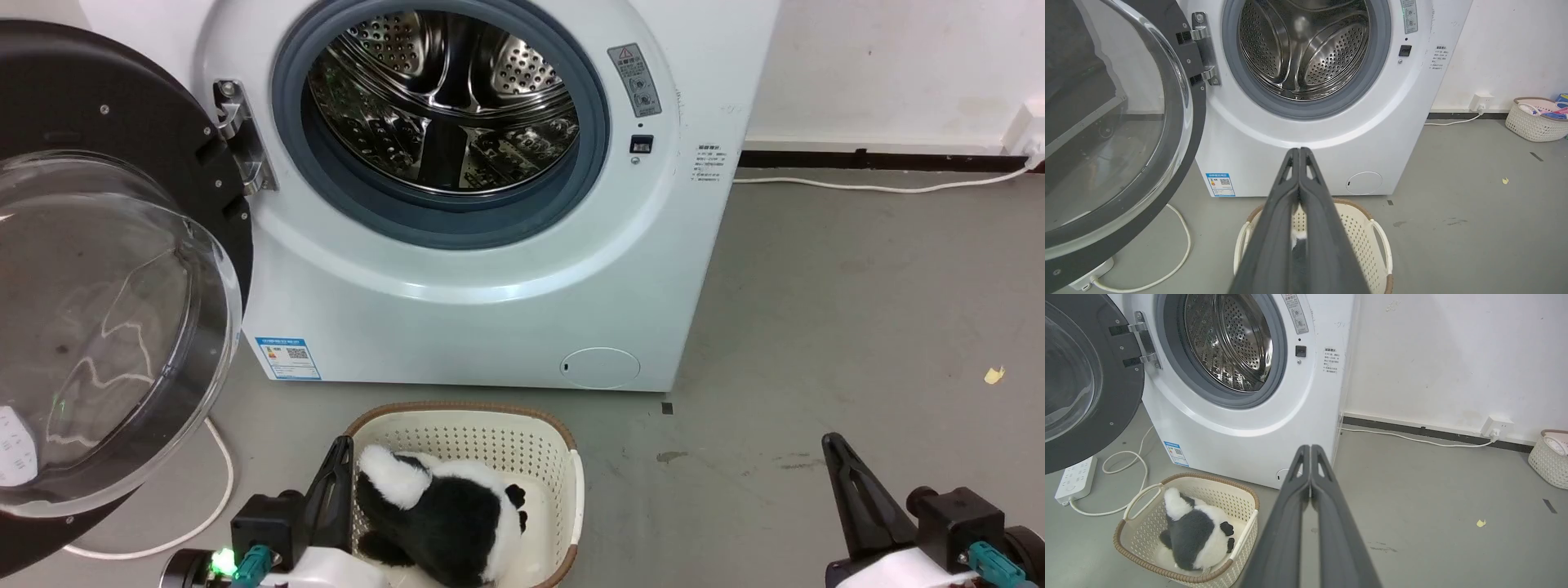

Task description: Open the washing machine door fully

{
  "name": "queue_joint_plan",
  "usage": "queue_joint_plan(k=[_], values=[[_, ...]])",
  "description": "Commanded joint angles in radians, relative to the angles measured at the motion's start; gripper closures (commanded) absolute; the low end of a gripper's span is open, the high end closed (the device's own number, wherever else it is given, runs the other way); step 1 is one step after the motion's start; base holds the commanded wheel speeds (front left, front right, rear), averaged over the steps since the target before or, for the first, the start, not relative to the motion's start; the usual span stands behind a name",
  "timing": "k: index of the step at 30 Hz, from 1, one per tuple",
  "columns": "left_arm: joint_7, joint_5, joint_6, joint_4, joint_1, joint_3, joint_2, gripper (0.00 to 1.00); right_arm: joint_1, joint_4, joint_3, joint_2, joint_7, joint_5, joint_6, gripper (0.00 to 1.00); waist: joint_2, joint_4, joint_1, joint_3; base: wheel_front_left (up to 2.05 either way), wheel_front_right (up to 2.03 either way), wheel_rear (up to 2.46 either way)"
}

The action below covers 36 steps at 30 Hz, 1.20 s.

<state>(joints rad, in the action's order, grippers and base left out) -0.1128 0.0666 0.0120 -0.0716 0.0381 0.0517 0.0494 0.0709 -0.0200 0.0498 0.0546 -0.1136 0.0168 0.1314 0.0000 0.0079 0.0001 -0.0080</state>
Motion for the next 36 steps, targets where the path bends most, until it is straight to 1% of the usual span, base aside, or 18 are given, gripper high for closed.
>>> queue_joint_plan(k=[1, 36], values=[[0.006, -0.010, -0.003, 0.007, -0.014, -0.004, 0.001, 1.00, -0.024, 0.007, -0.004, -0.003, 0.007, -0.006, 0.000, 1.00, 0.0000, 0.000, -0.0001, 0.000, 0.00, 0.00, 0.00], [0.076, -0.047, -0.009, 0.049, -0.030, -0.035, 0.001, 1.00, -0.055, 0.016, -0.034, -0.004, 0.076, -0.013, -0.001, 1.00, 0.0000, -0.005, -0.0001, 0.005, 0.00, 0.00, 0.00]])
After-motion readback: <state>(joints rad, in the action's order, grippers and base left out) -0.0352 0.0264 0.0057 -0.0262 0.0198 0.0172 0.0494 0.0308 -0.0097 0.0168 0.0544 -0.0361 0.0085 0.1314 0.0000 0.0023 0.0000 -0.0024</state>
